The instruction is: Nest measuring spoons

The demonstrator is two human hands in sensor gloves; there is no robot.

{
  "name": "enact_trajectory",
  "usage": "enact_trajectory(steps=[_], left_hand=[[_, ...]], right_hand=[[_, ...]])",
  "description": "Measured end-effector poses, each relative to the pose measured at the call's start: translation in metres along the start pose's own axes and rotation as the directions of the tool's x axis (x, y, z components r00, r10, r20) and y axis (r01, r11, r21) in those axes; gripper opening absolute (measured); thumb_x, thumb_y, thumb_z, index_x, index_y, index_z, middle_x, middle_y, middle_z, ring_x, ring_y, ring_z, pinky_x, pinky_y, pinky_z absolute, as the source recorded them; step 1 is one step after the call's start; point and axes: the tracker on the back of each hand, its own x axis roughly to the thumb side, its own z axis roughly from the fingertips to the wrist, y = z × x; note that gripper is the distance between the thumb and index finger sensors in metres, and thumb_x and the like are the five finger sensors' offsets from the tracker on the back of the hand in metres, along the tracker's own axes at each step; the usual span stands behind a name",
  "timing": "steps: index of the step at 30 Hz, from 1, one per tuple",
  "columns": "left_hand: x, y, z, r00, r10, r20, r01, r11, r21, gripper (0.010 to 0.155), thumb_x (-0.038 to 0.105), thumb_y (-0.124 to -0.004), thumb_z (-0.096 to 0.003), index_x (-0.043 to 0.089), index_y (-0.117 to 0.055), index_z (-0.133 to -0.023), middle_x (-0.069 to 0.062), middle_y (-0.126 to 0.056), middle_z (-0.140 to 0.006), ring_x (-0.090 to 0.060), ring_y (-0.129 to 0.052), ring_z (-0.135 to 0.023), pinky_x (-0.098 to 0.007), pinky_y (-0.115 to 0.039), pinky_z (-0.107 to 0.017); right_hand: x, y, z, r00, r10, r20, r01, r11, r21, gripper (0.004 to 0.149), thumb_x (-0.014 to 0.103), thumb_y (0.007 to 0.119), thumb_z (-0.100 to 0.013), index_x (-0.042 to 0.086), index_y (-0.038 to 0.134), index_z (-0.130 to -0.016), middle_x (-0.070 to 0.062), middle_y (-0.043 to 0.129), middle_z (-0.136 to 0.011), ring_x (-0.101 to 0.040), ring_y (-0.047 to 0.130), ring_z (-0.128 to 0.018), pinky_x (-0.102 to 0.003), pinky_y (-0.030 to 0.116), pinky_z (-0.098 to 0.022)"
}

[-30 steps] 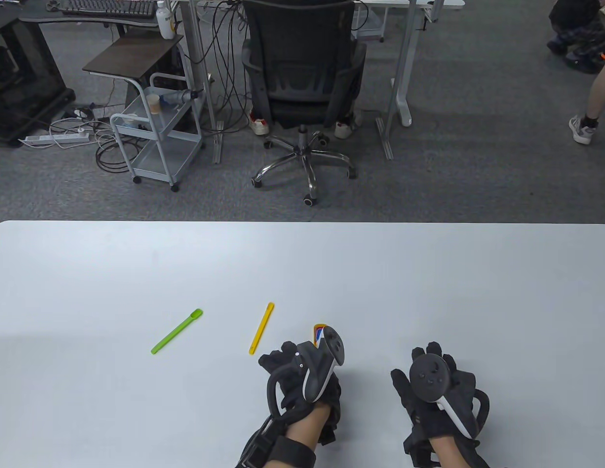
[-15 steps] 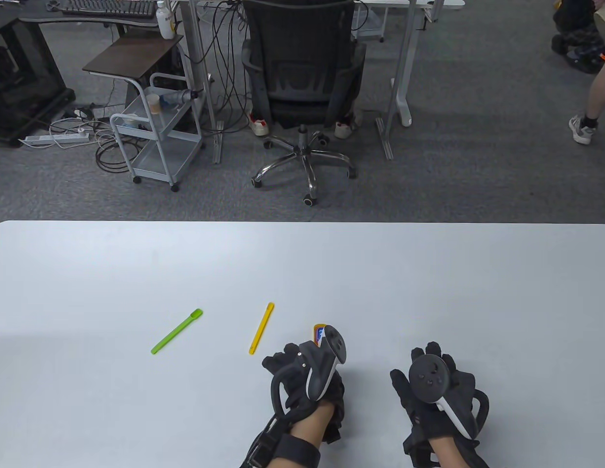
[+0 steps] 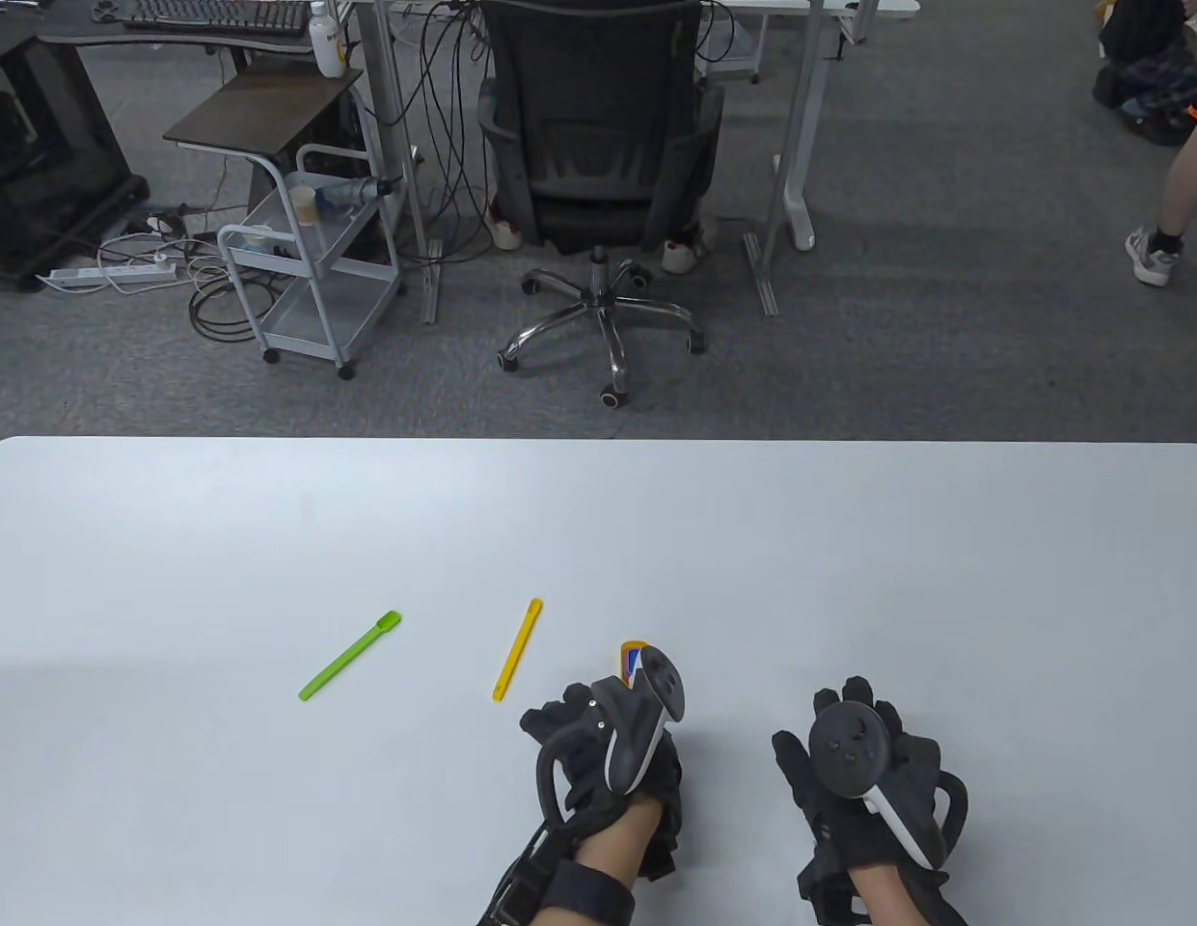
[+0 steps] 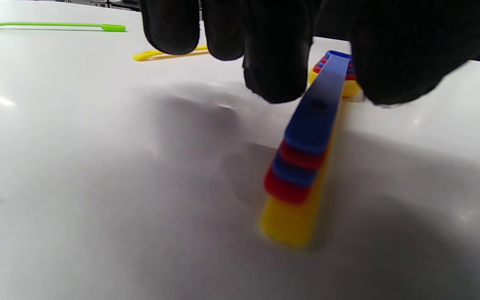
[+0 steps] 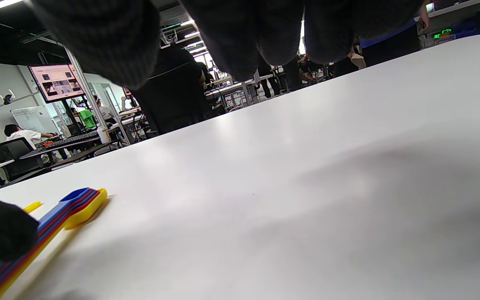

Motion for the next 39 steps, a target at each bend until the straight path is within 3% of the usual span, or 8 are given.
enact_trajectory(steps=[10, 17, 32, 39], left_hand=[[-0.007, 0.008, 0.003, 0.999, -0.026, 0.045, 0.025, 1.0, 0.005, 0.077, 0.066, -0.091, -0.0347, 0.016, -0.088, -0.092, -0.014, -0.067, -0.116, -0.053, -0.071, -0.107, -0.07, -0.043, -0.078], [-0.02, 0.019, 0.002, 0.996, -0.025, 0.087, 0.026, 1.0, -0.015, 0.086, 0.072, -0.087, -0.0336, 0.021, -0.079, -0.102, -0.012, -0.066, -0.118, -0.053, -0.07, -0.108, -0.071, -0.041, -0.078], [-0.067, 0.055, 0.003, 0.983, -0.093, 0.159, 0.078, 0.992, 0.096, 0.087, 0.073, -0.086, -0.034, 0.026, -0.075, -0.106, -0.008, -0.069, -0.118, -0.048, -0.073, -0.11, -0.067, -0.042, -0.081], [-0.101, 0.073, -0.009, 0.986, -0.103, 0.129, 0.083, 0.985, 0.152, 0.085, 0.07, -0.088, -0.0346, 0.026, -0.075, -0.106, -0.008, -0.072, -0.116, -0.046, -0.075, -0.109, -0.066, -0.046, -0.081]], right_hand=[[-0.001, -0.001, 0.0, 1.0, -0.003, -0.003, 0.003, 1.0, 0.002, 0.07, 0.05, 0.073, -0.051, 0.007, 0.069, -0.106, -0.03, 0.056, -0.12, -0.062, 0.062, -0.099, -0.069, 0.056, -0.067], [0.0, -0.001, 0.0, 1.0, 0.0, 0.003, 0.0, 1.0, 0.001, 0.071, 0.051, 0.073, -0.051, 0.008, 0.067, -0.107, -0.03, 0.056, -0.12, -0.062, 0.062, -0.099, -0.069, 0.056, -0.067], [0.0, -0.001, 0.001, 1.0, 0.0, 0.007, 0.0, 1.0, 0.006, 0.071, 0.05, 0.073, -0.051, 0.008, 0.066, -0.108, -0.03, 0.055, -0.12, -0.061, 0.062, -0.099, -0.069, 0.056, -0.067], [0.0, -0.001, 0.001, 1.0, 0.002, 0.004, -0.002, 1.0, 0.011, 0.071, 0.05, 0.073, -0.051, 0.008, 0.066, -0.108, -0.03, 0.055, -0.12, -0.061, 0.062, -0.099, -0.069, 0.056, -0.068]])
